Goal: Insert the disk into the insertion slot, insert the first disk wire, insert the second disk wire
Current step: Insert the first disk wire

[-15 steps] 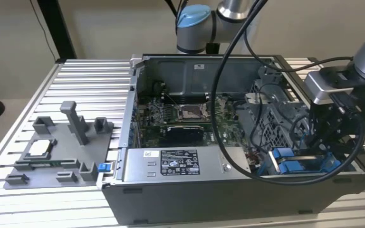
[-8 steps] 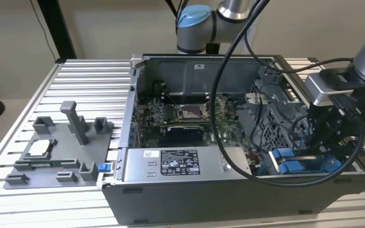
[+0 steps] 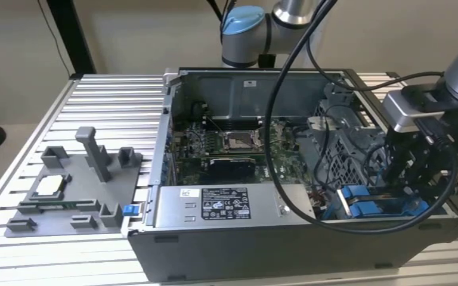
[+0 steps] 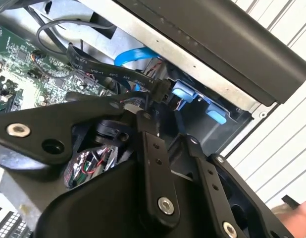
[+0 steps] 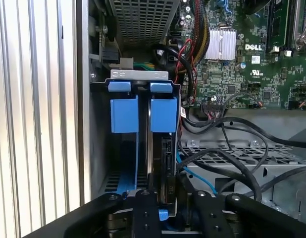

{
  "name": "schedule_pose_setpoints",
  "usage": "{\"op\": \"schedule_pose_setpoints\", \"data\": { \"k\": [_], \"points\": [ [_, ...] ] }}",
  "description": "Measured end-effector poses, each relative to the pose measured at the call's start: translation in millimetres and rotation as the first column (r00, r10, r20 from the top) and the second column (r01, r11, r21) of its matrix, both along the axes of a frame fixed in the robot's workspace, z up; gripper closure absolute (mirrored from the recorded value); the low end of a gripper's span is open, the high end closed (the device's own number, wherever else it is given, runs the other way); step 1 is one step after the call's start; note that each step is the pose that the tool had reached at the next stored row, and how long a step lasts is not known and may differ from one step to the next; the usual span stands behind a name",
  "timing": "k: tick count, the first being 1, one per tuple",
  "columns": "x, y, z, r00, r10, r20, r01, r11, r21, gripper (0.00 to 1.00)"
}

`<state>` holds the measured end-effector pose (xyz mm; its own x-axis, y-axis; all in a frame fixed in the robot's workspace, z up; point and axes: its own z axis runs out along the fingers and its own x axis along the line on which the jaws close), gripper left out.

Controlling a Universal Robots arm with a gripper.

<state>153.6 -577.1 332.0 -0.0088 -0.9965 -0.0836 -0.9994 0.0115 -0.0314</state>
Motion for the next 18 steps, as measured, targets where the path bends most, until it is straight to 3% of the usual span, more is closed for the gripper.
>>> {"op": "schedule_pose_setpoints", "data": {
  "k": [6, 14, 18],
  "points": [
    [0.0, 0.0, 8.8, 1.0000, 0.000, -0.0007, 0.000, 1.0000, 0.0000, 0.00],
    [0.0, 0.0, 39.2, 1.0000, 0.000, -0.0016, 0.000, 1.0000, 0.0001, 0.00],
    [0.0, 0.1, 44.0, 1.0000, 0.000, -0.0016, 0.000, 1.0000, 0.0002, 0.00]
  ]
}}
